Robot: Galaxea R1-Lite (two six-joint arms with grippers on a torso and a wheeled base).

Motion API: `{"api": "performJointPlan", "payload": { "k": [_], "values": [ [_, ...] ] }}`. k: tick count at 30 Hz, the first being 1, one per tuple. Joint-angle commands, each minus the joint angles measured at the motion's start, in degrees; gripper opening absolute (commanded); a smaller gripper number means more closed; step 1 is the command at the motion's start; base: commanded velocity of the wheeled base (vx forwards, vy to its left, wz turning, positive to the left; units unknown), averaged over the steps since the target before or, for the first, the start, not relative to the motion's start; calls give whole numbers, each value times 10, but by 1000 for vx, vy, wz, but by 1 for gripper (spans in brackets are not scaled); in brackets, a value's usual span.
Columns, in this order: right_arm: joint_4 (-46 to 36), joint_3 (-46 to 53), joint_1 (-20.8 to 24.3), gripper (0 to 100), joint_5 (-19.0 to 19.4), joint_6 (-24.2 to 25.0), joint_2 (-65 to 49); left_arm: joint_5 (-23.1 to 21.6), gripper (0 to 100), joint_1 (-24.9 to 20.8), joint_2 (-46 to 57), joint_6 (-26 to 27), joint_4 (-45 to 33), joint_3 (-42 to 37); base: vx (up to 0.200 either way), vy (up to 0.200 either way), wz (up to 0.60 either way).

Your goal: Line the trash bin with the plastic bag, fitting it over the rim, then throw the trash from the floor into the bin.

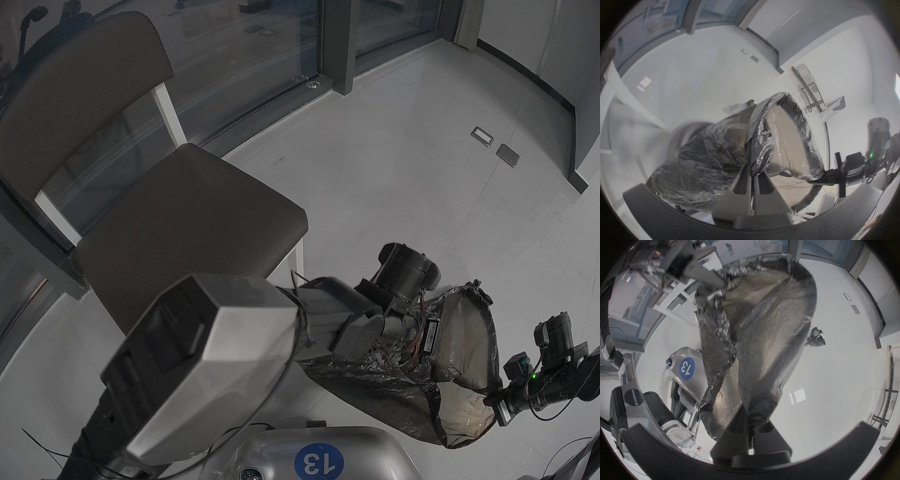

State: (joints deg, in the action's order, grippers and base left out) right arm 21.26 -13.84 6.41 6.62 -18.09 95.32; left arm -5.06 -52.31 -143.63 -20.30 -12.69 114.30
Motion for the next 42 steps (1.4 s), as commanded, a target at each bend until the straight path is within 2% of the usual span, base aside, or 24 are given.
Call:
{"api": "performJointPlan", "payload": {
  "k": [1, 11, 18, 31, 42],
  "values": [
    [1, 10, -10, 0, -4, 0, -34, -2, 0, -7, -53, -29, -5, 3, 0, 0, 0],
    [17, 10, -1, 0, -3, -4, -36, 3, 0, 19, -55, -38, -2, 3, 0, 0, 0],
    [28, 10, 7, 0, 1, -8, -36, 9, 0, 41, -15, -35, -1, 3, 0, 0, 0],
    [29, 6, 22, 0, 3, -7, -31, 17, 0, 8, 38, -43, -2, 3, 0, 0, 0],
    [30, 2, 22, 0, 3, -6, -27, 66, 0, 5, 6, -59, -1, 3, 0, 0, 0]
  ]
}}
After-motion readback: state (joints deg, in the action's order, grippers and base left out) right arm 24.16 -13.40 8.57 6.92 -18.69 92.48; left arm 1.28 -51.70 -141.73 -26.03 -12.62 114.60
